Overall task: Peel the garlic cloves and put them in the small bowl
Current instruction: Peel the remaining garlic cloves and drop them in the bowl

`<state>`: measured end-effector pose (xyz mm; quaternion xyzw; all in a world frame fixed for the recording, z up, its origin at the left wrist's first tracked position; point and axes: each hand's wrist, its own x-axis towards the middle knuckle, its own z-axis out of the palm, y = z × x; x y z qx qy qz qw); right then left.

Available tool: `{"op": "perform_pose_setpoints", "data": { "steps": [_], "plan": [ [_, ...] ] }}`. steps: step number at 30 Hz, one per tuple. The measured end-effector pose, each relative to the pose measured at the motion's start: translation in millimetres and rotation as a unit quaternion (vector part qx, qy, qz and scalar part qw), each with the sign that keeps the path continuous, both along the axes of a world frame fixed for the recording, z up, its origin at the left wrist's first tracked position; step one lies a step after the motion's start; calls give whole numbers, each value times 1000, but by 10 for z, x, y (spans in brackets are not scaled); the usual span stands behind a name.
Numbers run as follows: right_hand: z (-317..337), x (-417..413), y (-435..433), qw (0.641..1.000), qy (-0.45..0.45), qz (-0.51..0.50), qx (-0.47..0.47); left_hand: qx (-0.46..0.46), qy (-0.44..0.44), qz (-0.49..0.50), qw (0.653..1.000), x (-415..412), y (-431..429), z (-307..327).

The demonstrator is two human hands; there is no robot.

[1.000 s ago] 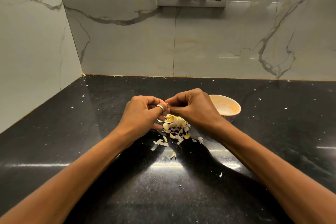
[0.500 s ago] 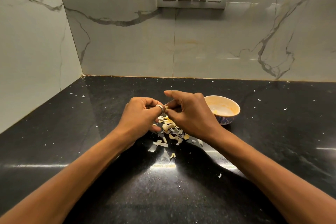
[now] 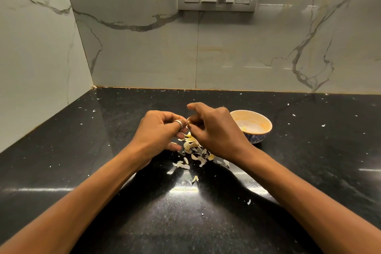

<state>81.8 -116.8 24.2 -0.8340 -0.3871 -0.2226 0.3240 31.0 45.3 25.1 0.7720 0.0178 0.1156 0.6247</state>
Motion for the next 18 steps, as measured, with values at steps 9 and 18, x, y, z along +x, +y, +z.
{"op": "perform_pose_setpoints", "data": {
  "steps": [9, 18],
  "plan": [
    [-31, 16, 13, 998, -22, -6, -57, 124, -54, 27, 990, -5, -4, -35],
    [-43, 20, 35, 992, -22, -21, -125, 245, -126, 29, 961, -33, -6, -47]
  ]
}}
